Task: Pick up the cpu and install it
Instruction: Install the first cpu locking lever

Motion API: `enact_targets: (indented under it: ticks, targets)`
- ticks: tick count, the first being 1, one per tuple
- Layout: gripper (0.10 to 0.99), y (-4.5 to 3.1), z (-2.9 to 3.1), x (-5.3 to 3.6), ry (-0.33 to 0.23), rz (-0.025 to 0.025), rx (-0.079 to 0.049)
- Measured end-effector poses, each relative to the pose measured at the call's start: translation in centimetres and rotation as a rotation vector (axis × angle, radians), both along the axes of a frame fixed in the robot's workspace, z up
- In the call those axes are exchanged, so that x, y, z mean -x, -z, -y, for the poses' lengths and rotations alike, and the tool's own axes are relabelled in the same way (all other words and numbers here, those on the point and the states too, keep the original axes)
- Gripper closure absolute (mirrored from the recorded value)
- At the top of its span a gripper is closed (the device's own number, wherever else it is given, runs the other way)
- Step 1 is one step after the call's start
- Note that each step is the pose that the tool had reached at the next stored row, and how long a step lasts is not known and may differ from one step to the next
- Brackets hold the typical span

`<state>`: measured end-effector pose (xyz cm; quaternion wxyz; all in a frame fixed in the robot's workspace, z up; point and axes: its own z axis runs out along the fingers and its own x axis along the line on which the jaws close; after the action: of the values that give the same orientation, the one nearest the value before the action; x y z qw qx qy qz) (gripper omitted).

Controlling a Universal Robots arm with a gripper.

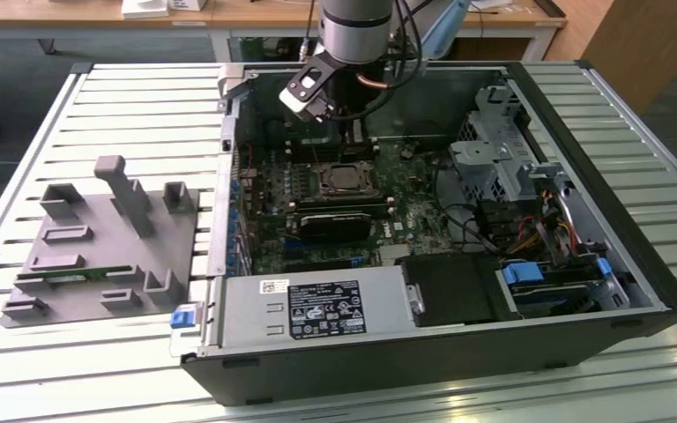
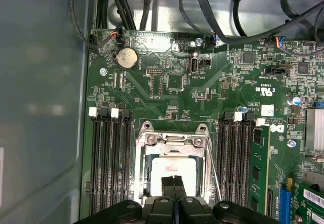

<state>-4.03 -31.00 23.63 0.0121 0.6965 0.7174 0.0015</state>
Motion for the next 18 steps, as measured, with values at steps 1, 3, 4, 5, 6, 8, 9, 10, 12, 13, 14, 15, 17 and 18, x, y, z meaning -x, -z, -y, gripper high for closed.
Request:
enact_targets:
  ticks: [1, 3, 4, 5, 6, 8, 9, 10, 12, 13, 14, 15, 17, 18]
  targets:
    - [0.98, -0.1, 0.0, 0.0, 0.0, 0.0, 0.0]
    - [0.98, -0.37, 0.0, 0.0, 0.0, 0.0, 0.0]
    - [0.98, -0.51, 0.0, 0.0, 0.0, 0.0, 0.0]
    - [0.98, -0.63, 0.0, 0.0, 0.0, -0.0001, 0.0]
    - [0.98, -0.72, 0.0, 0.0, 0.0, -0.0001, 0.0]
    - [0.98, -0.94, 0.0, 0.0, 0.0, 0.0, 0.0]
    - [0.98, -1.02, 0.0, 0.0, 0.0, 0.0001, 0.0]
    - [0.98, -1.12, 0.0, 0.0, 0.0, 0.0, 0.0]
    - [0.98, -1.38, 0.0, 0.0, 0.0, -0.0001, 0.0]
    - [0.98, -1.51, 0.0, 0.0, 0.0, 0.0, 0.0]
    - [0.98, -1.65, 0.0, 0.0, 0.0, 0.0, 0.0]
    - [0.98, -1.8, 0.0, 0.0, 0.0, 0.0001, 0.0]
    - [0.98, -2.12, 0.0, 0.0, 0.0, 0.0, 0.0]
    - [0.98, -2.28, 0.0, 0.01, 0.0, 0.0, 0.0]
